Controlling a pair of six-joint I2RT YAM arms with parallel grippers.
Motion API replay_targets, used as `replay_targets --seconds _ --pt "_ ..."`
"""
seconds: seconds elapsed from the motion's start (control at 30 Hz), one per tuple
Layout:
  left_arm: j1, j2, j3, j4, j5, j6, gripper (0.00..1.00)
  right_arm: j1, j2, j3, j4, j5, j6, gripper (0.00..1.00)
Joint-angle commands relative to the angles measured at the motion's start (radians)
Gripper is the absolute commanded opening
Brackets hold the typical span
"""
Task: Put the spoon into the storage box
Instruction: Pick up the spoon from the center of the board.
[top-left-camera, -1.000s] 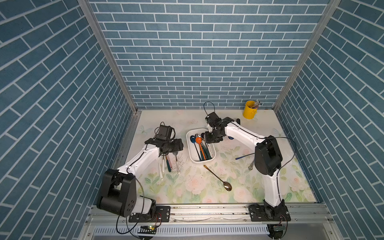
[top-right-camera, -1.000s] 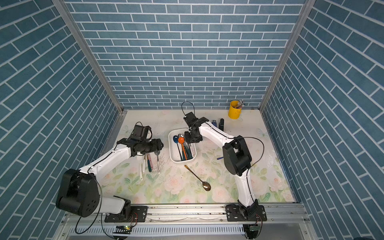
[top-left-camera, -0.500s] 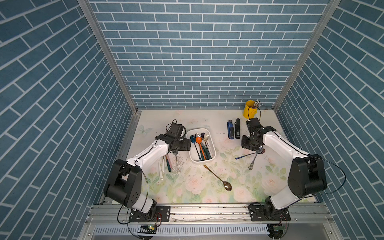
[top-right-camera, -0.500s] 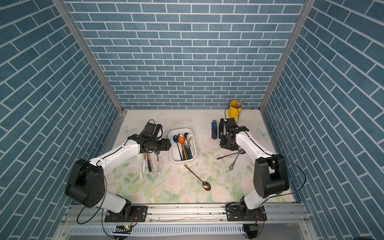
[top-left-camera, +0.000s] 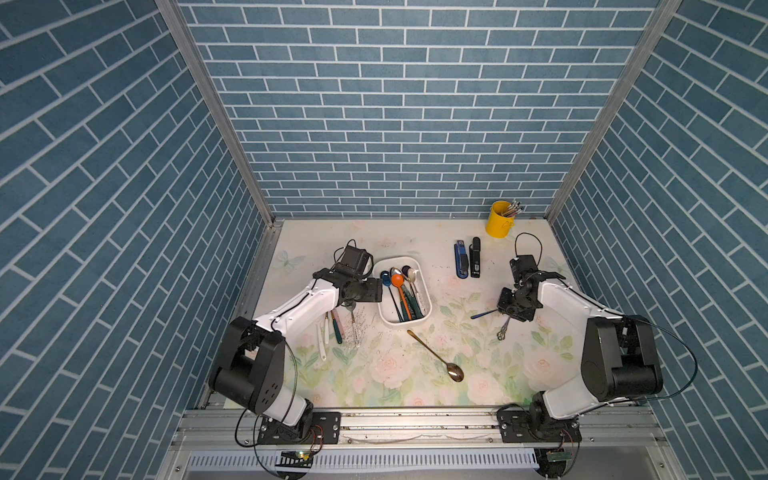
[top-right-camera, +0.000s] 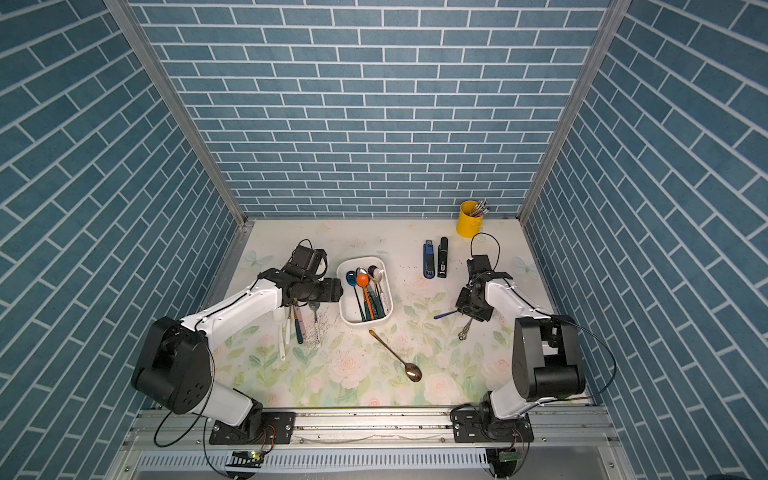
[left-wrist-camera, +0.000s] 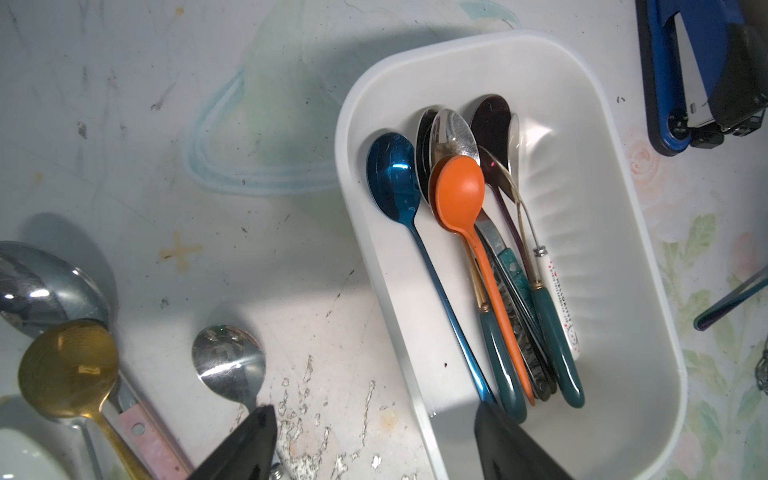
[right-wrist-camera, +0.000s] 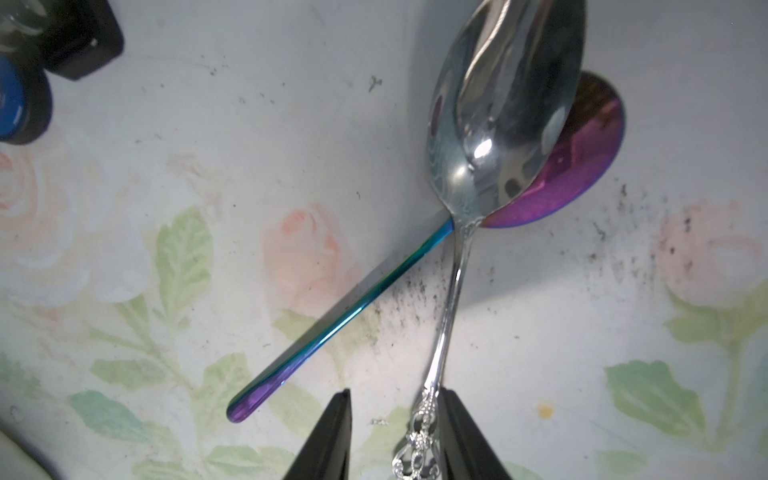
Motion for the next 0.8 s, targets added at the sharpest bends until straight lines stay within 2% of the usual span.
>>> replay_targets --seconds 0.0,0.47,0.77 --pt "-0.006 0.003 0.009 -0.022 -0.014 0.009 0.81 -0.021 0.023 -0.015 0.03 0.021 -0.04 0.37" --pt "-0.006 0.0 0.017 -0.033 -0.016 0.0 0.81 -0.079 0.115 -0.056 0.095 0.016 -0.099 0.32" --pt "-0.006 0.004 0.024 -0.038 -0.016 -0.004 0.81 -0.083 0.151 -0.079 0.127 0.009 -0.106 0.21"
